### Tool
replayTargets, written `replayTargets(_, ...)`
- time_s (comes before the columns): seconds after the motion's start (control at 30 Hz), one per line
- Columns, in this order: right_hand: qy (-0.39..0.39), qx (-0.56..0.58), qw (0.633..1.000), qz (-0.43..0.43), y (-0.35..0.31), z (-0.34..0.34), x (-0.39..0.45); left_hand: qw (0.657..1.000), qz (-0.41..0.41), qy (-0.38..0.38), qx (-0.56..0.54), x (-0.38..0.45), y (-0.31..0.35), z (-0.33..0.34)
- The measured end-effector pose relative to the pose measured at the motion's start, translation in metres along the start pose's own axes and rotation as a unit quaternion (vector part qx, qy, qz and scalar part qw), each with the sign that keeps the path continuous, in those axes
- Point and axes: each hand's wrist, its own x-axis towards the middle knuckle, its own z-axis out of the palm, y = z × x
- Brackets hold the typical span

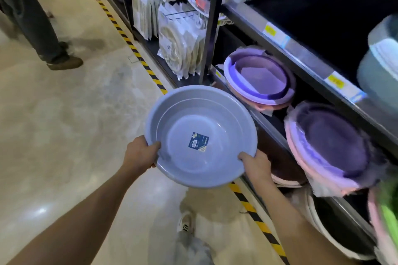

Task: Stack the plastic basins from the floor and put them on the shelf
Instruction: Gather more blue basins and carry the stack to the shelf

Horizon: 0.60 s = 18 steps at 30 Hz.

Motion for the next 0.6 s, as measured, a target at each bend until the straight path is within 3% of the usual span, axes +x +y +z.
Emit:
replayTargets(0.33,-0.014,-0.022,1.000,0.010,0.010,0.095,0.126,0.998,-0.006,-0.021,0.061,0.159,-0.047,0.038)
replayTargets(0.6,0.003,-0.020,0.999,0.028,0.099,0.186,0.240,0.997,0.007,-0.003,0.081,0.278,-0.135,0.103)
